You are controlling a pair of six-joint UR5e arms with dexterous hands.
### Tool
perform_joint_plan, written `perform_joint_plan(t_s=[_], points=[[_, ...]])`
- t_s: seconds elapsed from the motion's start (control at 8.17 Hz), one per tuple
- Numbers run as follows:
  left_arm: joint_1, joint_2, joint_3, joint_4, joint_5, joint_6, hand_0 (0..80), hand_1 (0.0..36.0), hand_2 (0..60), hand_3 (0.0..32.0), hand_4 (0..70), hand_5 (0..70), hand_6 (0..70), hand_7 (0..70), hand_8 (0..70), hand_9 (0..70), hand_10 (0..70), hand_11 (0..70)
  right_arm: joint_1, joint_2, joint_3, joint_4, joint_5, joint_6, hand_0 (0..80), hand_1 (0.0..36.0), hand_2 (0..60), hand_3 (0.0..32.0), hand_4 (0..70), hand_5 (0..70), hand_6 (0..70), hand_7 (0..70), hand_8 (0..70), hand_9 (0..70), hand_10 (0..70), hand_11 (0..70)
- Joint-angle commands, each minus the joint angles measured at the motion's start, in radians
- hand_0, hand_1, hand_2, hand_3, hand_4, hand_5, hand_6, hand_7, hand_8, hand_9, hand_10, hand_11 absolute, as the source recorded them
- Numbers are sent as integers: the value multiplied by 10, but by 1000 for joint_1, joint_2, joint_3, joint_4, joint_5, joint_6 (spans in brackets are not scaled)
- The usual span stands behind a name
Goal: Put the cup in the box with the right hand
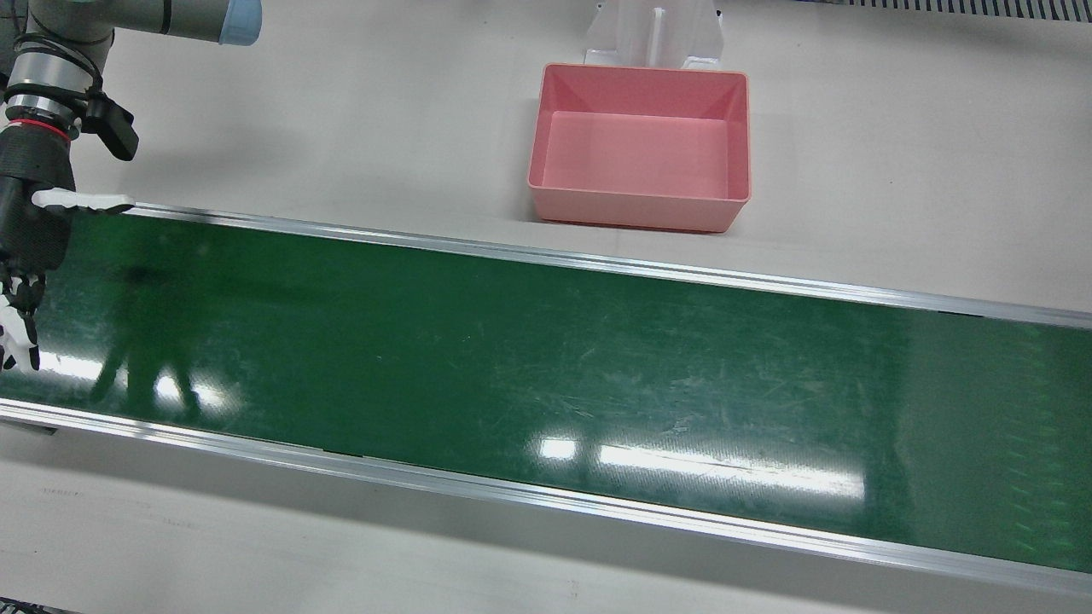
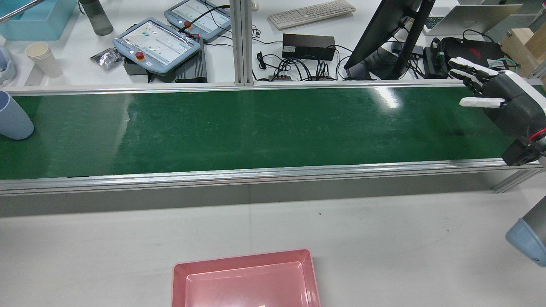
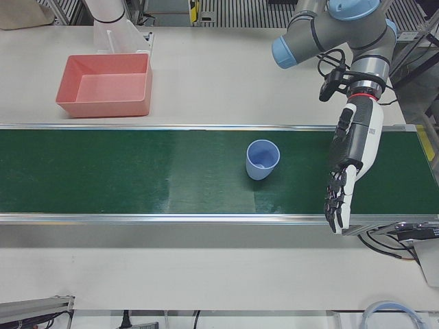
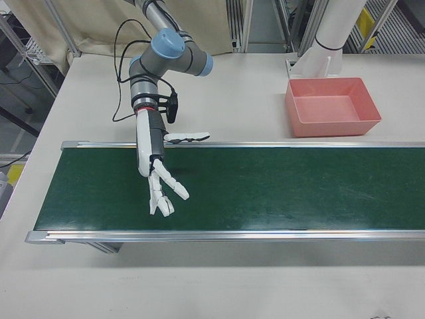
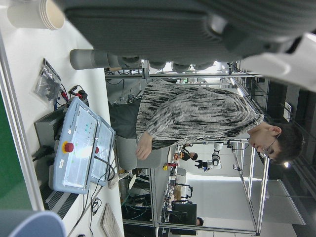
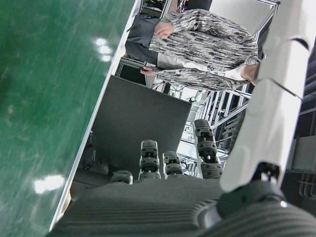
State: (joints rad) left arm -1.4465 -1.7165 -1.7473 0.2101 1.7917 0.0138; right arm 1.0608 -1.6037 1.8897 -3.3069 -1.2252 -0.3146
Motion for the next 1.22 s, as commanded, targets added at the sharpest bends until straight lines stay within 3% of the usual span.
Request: perform_joint_plan(t_s=[0.0, 0.37, 1.1], points=[[0, 0, -1, 0, 0, 0, 0, 0, 0, 0, 0, 0, 0, 0, 0, 0, 0, 0, 1, -5, 3, 21, 0, 0, 484, 166, 42, 12, 0, 71, 43, 125, 117, 137, 3, 22], [0, 0, -1, 0, 0, 0, 0, 0, 0, 0, 0, 0, 0, 0, 0, 0, 0, 0, 2, -5, 11, 21, 0, 3, 488, 171, 54, 20, 0, 71, 48, 166, 119, 149, 0, 10], [0, 0, 0, 0, 0, 0, 0, 0, 0, 0, 0, 0, 0, 0, 0, 0, 0, 0, -10, 5, -29, 21, 1, -1, 488, 169, 58, 6, 0, 68, 53, 190, 120, 155, 0, 7]])
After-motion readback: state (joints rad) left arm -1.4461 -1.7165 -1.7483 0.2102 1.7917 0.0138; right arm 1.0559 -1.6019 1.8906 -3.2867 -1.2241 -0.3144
